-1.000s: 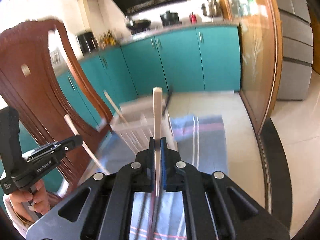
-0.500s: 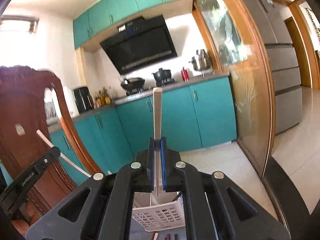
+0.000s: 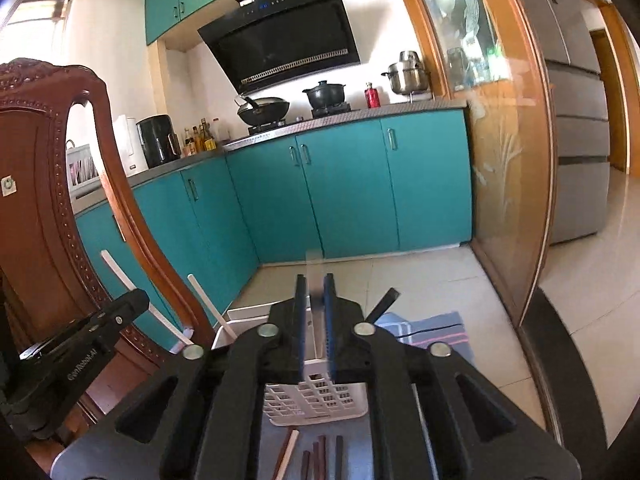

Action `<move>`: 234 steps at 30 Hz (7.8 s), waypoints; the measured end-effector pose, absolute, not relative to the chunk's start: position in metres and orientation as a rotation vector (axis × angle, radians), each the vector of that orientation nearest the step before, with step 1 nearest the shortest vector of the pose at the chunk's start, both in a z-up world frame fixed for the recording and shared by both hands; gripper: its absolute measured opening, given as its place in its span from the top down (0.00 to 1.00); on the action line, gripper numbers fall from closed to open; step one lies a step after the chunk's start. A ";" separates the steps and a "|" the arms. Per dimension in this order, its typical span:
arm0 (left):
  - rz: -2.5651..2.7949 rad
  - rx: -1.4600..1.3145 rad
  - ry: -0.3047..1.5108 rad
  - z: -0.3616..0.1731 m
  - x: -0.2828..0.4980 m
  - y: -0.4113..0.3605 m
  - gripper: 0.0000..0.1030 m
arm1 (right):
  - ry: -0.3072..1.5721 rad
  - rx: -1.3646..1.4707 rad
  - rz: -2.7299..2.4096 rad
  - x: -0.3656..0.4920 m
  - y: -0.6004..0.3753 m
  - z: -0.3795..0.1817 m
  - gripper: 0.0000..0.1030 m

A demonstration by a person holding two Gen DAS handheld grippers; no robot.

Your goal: Organize utensils

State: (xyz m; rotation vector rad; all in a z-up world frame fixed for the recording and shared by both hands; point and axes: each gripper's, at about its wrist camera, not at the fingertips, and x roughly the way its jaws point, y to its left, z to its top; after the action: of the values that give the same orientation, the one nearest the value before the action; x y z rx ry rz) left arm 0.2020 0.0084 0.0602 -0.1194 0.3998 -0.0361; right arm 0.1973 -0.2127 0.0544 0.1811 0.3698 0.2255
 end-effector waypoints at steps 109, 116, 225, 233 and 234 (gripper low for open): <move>-0.145 -0.047 1.104 -0.137 0.198 -0.002 0.80 | 1.159 0.031 0.122 0.222 -0.219 -0.139 0.76; -0.079 -0.068 1.110 -0.136 0.201 0.003 0.93 | 1.154 -0.022 0.135 0.219 -0.211 -0.142 0.76; -0.065 -0.130 0.417 0.060 0.220 0.007 0.75 | 0.382 0.178 0.207 0.204 -0.202 0.053 0.60; -0.081 -0.102 0.388 0.062 0.184 0.010 0.60 | 0.234 0.149 0.237 0.140 -0.222 0.076 0.51; -0.076 -0.089 0.384 0.060 0.179 0.010 0.60 | 0.231 0.144 0.250 0.133 -0.225 0.071 0.51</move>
State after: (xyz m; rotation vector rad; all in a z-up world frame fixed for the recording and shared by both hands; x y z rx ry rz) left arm 0.1795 0.0098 0.0596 -0.0885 0.3842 -0.0759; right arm 0.1326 -0.2246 0.0711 0.1442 0.2312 0.2500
